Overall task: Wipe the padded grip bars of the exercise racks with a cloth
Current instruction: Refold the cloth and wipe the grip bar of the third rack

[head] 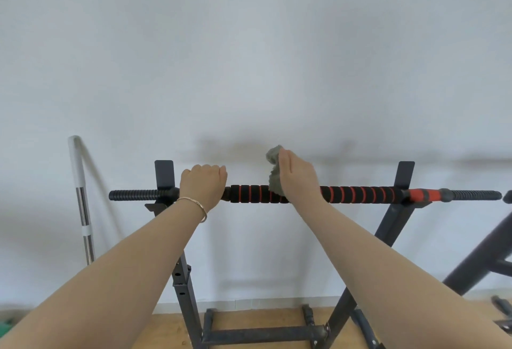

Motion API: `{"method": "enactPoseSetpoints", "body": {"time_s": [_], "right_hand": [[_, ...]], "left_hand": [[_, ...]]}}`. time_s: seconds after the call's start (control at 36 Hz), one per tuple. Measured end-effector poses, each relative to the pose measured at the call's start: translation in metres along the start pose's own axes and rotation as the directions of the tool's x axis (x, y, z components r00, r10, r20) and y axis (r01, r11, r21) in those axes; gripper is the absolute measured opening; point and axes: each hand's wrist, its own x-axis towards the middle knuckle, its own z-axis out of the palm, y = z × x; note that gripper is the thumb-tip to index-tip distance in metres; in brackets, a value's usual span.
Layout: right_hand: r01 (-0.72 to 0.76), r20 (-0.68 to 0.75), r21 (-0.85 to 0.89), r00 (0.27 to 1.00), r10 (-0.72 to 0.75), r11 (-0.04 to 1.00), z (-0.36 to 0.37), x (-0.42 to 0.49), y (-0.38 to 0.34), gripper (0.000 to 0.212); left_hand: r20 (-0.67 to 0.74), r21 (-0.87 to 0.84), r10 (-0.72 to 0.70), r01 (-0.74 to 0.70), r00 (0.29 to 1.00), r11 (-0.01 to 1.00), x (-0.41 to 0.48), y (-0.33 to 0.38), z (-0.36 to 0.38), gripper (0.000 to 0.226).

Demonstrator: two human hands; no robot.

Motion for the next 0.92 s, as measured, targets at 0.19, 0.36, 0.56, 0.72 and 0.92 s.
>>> {"method": "enactPoseSetpoints", "body": {"time_s": [0.19,0.36,0.56,0.72,0.92], "right_hand": [[0.412,0.382,-0.62,0.902,-0.202,0.667,0.049,-0.013,-0.005,0.027],[0.39,0.476,-0.715,0.879,-0.003,0.58,0.054,-0.002,-0.007,0.034],[0.078,0.546,-0.471,0.809,0.22,0.878,0.053,0.041,-0.003,0.027],[-0.048,0.459,-0.347,0.863,0.214,0.937,0.031,0.054,0.012,0.042],[-0.04,0.152,-0.213,0.986,0.074,0.976,-0.004,0.028,0.037,0.047]], "left_hand": [[0.295,-0.19,0.097,-0.041,0.95,0.981,0.014,-0.005,0.006,0.011],[0.08,-0.039,0.147,-0.144,0.986,0.989,-0.005,-0.002,0.015,0.022],[-0.299,-0.077,0.133,-0.163,0.945,0.984,-0.022,0.004,0.022,0.034],[-0.475,-0.16,0.125,-0.225,0.871,0.961,-0.025,-0.003,0.031,0.033],[-0.227,-0.007,0.15,-0.156,0.962,0.988,-0.003,0.006,-0.002,0.023]]}}
